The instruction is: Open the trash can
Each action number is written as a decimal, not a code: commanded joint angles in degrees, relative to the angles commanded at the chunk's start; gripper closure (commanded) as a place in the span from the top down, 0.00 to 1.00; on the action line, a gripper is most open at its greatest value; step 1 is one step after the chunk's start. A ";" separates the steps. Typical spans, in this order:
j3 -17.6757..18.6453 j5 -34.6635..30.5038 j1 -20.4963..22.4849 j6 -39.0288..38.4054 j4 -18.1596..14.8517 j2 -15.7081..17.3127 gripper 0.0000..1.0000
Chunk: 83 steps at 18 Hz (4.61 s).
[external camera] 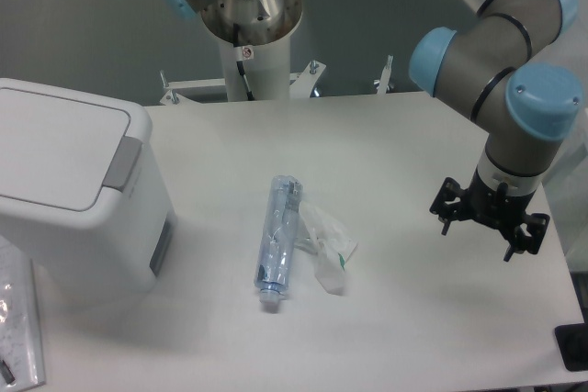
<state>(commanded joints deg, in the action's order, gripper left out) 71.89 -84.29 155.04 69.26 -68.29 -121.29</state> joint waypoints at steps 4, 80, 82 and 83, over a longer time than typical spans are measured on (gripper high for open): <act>0.00 -0.09 -0.09 -0.44 -0.09 0.00 1.00; 26.02 21.88 -24.35 -54.14 13.62 28.56 1.00; 26.02 21.80 -24.35 -54.23 13.62 28.56 1.00; 26.10 21.80 -24.35 -54.23 13.54 28.56 1.00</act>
<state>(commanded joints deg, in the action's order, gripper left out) 98.00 -62.49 130.69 15.03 -54.75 -92.72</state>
